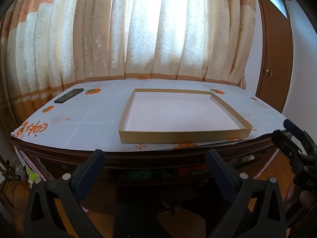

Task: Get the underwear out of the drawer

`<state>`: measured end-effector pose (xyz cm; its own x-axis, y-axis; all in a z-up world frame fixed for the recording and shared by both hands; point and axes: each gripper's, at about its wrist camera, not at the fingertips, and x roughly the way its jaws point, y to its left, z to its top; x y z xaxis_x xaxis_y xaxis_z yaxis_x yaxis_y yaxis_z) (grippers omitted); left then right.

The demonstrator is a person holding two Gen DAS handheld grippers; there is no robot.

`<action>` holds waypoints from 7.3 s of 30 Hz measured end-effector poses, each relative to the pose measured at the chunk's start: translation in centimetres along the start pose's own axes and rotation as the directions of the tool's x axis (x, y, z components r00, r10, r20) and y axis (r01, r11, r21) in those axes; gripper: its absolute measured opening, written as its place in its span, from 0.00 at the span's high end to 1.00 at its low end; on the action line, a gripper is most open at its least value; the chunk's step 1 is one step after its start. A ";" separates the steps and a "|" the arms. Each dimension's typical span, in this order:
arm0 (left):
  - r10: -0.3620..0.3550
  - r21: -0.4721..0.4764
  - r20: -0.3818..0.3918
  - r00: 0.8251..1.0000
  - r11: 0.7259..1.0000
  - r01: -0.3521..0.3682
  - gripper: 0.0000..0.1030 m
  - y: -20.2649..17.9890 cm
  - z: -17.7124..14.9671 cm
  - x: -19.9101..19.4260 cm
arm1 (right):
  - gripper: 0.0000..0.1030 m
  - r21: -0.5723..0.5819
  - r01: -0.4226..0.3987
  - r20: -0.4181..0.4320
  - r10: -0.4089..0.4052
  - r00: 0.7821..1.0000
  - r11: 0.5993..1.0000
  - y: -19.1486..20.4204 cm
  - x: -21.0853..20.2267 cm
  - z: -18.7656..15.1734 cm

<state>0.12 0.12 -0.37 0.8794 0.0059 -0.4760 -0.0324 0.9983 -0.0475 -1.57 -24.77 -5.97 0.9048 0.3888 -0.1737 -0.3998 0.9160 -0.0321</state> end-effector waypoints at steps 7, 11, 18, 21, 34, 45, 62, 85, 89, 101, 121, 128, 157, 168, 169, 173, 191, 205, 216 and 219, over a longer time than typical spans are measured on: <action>-0.001 -0.001 -0.001 1.000 1.000 0.001 0.00 0.0 0.0 0.0 | 0.00 -0.009 0.004 0.005 -0.004 1.000 1.000 -0.1 0.0 -0.2; 0.000 0.000 -0.001 1.000 1.000 0.000 0.00 0.0 0.0 0.0 | 0.00 -0.019 0.001 0.016 -0.001 1.000 1.000 -0.3 0.2 -0.4; 0.000 0.001 -0.002 1.000 1.000 0.000 0.00 0.0 -0.1 0.0 | 0.00 -0.061 -0.005 0.042 0.008 0.999 0.998 -0.2 0.9 -1.2; 0.002 0.003 -0.001 1.000 1.000 -0.002 0.00 0.0 -0.2 0.0 | 0.00 -0.092 -0.009 0.067 0.016 0.998 0.996 -0.2 1.6 -2.1; -0.001 0.015 -0.021 1.000 1.000 0.001 0.00 -0.1 -0.7 0.9 | 0.00 -0.080 -0.017 0.078 0.023 0.997 0.997 -2.0 4.4 -4.5; -0.021 0.011 -0.025 0.999 1.000 0.022 0.00 -0.1 -0.8 1.0 | 0.00 -0.160 -0.029 0.176 0.058 0.983 0.987 -2.4 6.2 -6.5; -0.026 -0.007 -0.037 0.999 1.000 0.026 0.00 0.1 -1.1 1.0 | 0.00 -0.250 0.004 0.215 0.052 0.975 0.968 -2.3 8.3 -8.5; -0.033 -0.022 -0.051 0.998 0.999 0.032 0.00 0.4 -1.2 1.1 | 0.00 -0.255 0.028 0.165 0.015 0.986 0.967 -4.0 8.1 -8.6; -0.033 -0.026 -0.054 0.998 0.999 0.032 0.00 0.6 -1.3 1.1 | 0.00 -0.249 0.021 0.156 0.019 0.988 0.968 -4.0 7.5 -8.5; -0.034 -0.038 -0.053 0.998 0.999 0.032 0.00 1.2 -1.3 0.9 | 0.00 -0.236 0.022 0.074 -0.005 0.997 0.972 -3.9 6.3 -8.6; -0.025 -0.053 -0.070 0.997 0.998 0.022 0.00 2.1 -1.1 0.8 | 0.00 -0.270 -0.031 -0.080 0.009 0.997 0.962 -3.2 4.7 -9.0; -0.028 -0.056 -0.075 0.997 0.998 0.024 0.00 2.3 -1.0 0.7 | 0.00 -0.279 -0.048 -0.112 0.017 0.994 0.959 -2.9 3.9 -9.3; -0.034 -0.123 -0.079 0.996 0.992 0.024 0.00 4.9 -0.5 0.3 | 0.00 -0.259 -0.127 -0.227 0.067 0.972 0.957 -2.9 1.7 -9.7; -0.037 -0.129 -0.093 0.995 0.991 0.025 0.00 5.2 -0.3 0.5 | 0.00 -0.283 -0.153 -0.295 0.065 0.953 0.947 -2.8 2.2 -9.7; -0.037 -0.128 -0.093 0.995 0.991 0.025 0.00 5.2 -0.3 0.5 | 0.00 -0.285 -0.155 -0.300 0.066 0.952 0.946 -2.8 2.3 -9.7; -0.038 -0.124 -0.094 0.995 0.992 0.026 0.00 5.5 -0.3 0.3 | 0.00 -0.267 -0.168 -0.319 0.078 0.945 0.949 -3.1 2.4 -9.7; -0.051 -0.059 -0.184 0.982 0.997 0.040 0.00 4.5 -1.7 1.8 | 0.00 -0.199 -0.207 -0.371 0.122 0.921 0.958 -3.7 3.2 -9.3; -0.083 -0.029 -0.325 0.942 0.997 0.078 0.00 4.2 -4.3 4.0 | 0.00 -0.125 -0.401 -0.549 0.273 0.790 0.907 -2.1 6.0 -6.5; -0.085 -0.022 -0.358 0.930 0.996 0.083 0.00 4.1 -4.7 4.7 | 0.08 -0.073 -0.554 -0.743 0.326 0.585 0.829 1.1 8.3 -8.1; -0.086 -0.018 -0.360 0.929 0.996 0.085 0.00 4.1 -4.7 4.8 | 0.26 -0.053 -0.575 -0.791 0.318 0.523 0.816 1.6 9.0 -9.0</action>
<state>2.00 4.02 -6.98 0.6488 -0.1010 -0.7542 0.0340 0.9940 -0.1039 4.58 -20.67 -16.44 0.2304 0.4164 -0.8795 -0.8548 0.5186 0.0216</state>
